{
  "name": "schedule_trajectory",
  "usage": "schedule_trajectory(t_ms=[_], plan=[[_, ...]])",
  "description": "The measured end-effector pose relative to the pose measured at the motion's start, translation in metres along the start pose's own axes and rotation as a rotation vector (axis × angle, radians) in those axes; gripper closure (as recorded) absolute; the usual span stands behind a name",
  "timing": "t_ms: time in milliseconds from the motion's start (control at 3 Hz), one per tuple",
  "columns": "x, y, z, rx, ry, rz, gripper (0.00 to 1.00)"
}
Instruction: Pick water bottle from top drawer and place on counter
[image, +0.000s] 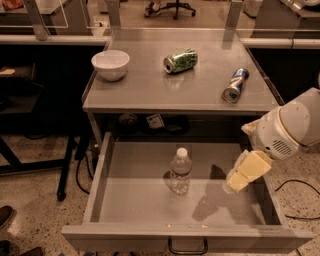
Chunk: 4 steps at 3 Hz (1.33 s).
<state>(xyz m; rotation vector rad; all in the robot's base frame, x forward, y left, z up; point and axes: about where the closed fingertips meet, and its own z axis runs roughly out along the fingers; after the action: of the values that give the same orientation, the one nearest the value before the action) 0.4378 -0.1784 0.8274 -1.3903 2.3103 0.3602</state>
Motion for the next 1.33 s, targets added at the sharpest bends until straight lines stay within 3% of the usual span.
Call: schedule_trajectory(t_ms=[333, 667, 1000, 1333], plan=[[0.003, 0.004, 0.005, -0.008, -0.028, 0.013, 0.0], [0.008, 0.009, 0.027, -0.011, -0.114, 0.05, 0.0], [0.0, -0.009, 0.038, 0.05, -0.243, 0.081, 0.0], [-0.01, -0.03, 0.047, 0.087, -0.322, 0.1, 0.0]])
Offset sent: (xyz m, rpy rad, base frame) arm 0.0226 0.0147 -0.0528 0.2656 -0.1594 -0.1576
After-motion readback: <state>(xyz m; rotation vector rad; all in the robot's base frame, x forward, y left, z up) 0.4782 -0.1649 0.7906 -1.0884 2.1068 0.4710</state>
